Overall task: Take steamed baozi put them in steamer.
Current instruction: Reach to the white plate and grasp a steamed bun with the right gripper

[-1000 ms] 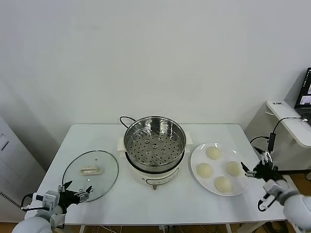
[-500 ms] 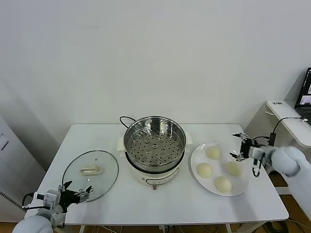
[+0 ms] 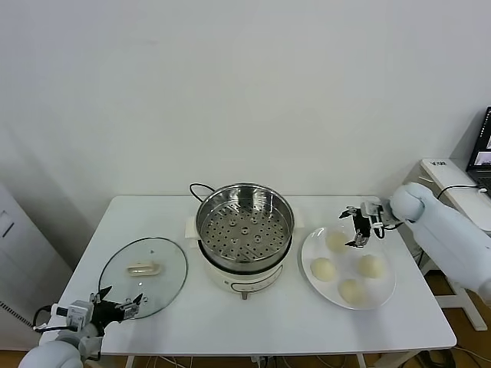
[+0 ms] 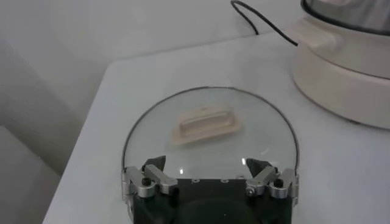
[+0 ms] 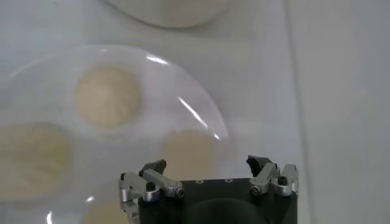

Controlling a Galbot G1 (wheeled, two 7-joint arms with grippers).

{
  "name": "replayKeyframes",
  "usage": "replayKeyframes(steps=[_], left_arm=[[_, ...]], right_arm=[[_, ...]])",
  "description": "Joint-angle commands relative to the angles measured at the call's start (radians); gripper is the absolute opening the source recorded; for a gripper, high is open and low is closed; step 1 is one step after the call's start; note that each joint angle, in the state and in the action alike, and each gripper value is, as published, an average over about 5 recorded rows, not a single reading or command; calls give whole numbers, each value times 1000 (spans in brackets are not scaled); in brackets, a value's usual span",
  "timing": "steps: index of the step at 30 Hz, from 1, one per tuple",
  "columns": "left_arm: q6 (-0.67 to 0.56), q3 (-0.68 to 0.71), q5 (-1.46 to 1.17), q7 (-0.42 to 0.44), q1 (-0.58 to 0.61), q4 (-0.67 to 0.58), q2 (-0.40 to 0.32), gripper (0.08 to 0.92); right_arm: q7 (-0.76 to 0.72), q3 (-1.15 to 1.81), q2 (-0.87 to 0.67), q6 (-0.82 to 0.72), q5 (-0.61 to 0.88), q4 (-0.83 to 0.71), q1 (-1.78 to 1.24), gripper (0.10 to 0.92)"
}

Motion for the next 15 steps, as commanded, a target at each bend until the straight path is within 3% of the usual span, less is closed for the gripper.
replayKeyframes(steps=[1,8,15], left_arm=[[2,-4,0,-1,4,-5,-6,823],[0,-9,0,-1,9,-8,-9,823],[-3,-12,0,0,13,-10,-7,823]], right_arm=[[-97,-117,126,40,-75,-192,113,823],[-65,-68,157,41,-98,-223,79,814],[-52,-31,179,38,-115,-230,48,686]])
